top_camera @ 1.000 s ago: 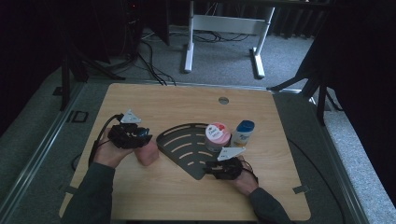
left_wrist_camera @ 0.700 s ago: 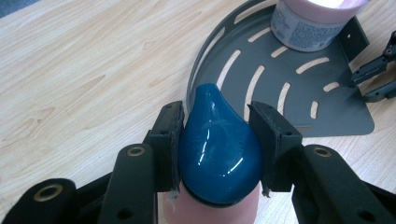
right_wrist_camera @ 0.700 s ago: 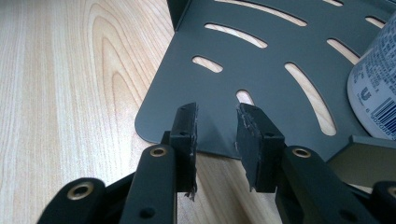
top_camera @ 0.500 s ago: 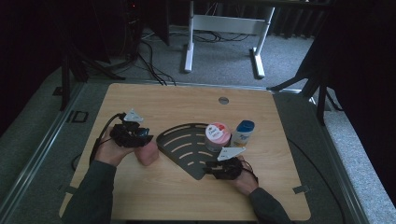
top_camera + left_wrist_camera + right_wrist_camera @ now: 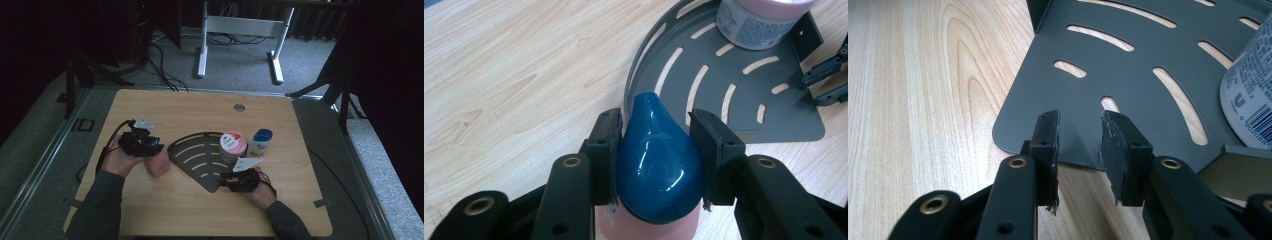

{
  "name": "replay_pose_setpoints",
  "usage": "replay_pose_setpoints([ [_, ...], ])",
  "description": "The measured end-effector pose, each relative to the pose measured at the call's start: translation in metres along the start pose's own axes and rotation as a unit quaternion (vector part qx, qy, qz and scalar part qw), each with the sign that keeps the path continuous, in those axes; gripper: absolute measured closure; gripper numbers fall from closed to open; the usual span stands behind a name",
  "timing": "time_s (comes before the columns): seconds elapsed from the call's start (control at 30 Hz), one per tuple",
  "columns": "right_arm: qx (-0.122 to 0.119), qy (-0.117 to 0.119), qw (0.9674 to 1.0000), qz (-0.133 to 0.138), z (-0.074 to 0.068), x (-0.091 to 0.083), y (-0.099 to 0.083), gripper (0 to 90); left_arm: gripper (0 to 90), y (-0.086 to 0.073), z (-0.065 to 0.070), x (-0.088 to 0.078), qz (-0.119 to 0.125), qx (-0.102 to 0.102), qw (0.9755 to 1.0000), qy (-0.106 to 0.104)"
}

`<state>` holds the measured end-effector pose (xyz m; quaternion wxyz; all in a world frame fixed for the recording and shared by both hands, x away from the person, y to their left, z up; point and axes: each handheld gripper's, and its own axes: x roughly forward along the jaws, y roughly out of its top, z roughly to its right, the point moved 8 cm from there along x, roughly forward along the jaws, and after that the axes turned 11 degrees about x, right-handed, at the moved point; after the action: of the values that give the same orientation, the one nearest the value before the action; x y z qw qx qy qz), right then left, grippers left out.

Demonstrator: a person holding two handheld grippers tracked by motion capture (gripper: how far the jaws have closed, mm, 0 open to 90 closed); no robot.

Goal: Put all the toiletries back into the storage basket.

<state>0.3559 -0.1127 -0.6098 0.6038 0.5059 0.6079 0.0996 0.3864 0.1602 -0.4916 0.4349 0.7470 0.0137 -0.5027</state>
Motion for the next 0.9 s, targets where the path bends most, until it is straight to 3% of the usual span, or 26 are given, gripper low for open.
replay_pose_setpoints([
  [0.5, -0.001, 0.001, 1.0, -0.001, 0.0, 0.0, 0.0, 68.1, 58.5, 0.0, 0.001, -0.002, -0.01, 0.003, 0.9999, 0.004],
  [0.9, 0.0, 0.001, 1.0, -0.001, 0.0, 0.0, 0.0, 68.2, 58.7, 0.003, 0.012, -0.006, -0.002, 0.017, 0.9998, -0.007],
])
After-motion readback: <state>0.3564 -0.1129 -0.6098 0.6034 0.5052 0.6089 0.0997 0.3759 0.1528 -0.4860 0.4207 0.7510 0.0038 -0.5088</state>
